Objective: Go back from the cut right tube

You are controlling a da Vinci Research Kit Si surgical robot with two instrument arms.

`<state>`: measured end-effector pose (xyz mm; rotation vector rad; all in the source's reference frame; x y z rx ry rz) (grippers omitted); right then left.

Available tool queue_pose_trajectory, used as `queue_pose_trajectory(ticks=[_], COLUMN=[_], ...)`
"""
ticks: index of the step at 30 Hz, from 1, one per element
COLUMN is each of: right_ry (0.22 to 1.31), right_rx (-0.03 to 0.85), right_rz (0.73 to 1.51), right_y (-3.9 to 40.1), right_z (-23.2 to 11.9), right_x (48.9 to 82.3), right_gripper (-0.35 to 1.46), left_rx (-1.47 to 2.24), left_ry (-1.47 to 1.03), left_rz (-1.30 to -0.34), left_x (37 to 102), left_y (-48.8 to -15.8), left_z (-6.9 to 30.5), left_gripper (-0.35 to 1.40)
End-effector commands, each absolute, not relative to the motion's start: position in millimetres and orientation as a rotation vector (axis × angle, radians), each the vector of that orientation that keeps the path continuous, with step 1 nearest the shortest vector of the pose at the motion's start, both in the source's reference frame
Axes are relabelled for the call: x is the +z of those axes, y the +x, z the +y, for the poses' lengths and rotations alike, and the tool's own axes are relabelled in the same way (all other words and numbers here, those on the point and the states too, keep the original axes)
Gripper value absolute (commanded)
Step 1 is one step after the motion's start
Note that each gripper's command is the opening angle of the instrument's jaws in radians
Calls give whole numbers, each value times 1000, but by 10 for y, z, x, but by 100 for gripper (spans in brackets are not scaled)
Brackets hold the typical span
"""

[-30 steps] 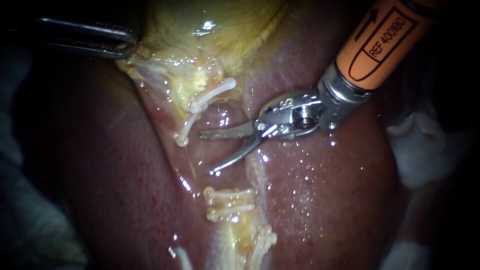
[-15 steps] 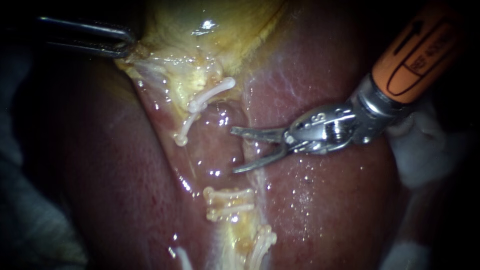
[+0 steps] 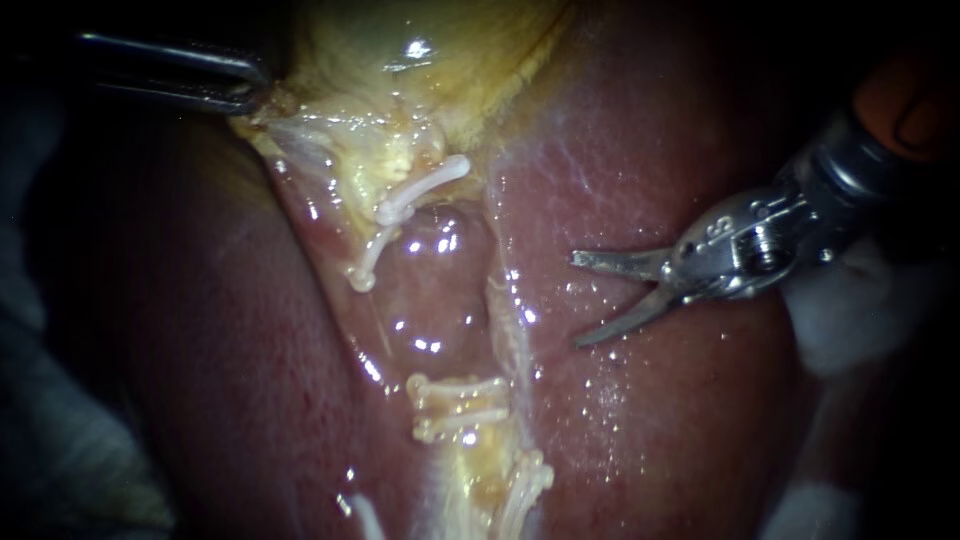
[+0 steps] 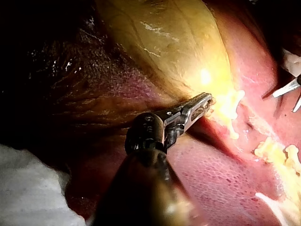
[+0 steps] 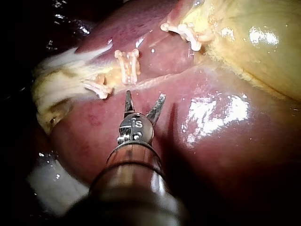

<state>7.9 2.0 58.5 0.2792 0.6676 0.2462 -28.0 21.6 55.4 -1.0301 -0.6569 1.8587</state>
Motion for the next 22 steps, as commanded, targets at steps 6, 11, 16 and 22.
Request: queue_pose_trajectory(ticks=[6,11,16,22], right_ry=[281,281,281,319], right_rx=[248,248,248,236], right_rz=[669,669,669,680], right_y=[74,73,74,76], right_z=[20,19,19,18], right_x=[583,582,581,581], right_gripper=[145,145,145,145], left_rx=[1866,1880,1885,1885], left_ry=[-1032,-1033,-1032,-1033], left_rz=[-645,-652,-654,-665], left_x=[576,594,601,593], left_y=[-294,-309,-309,-300], left_z=[209,206,206,210], left_gripper=[-35,-35,-35,-35])
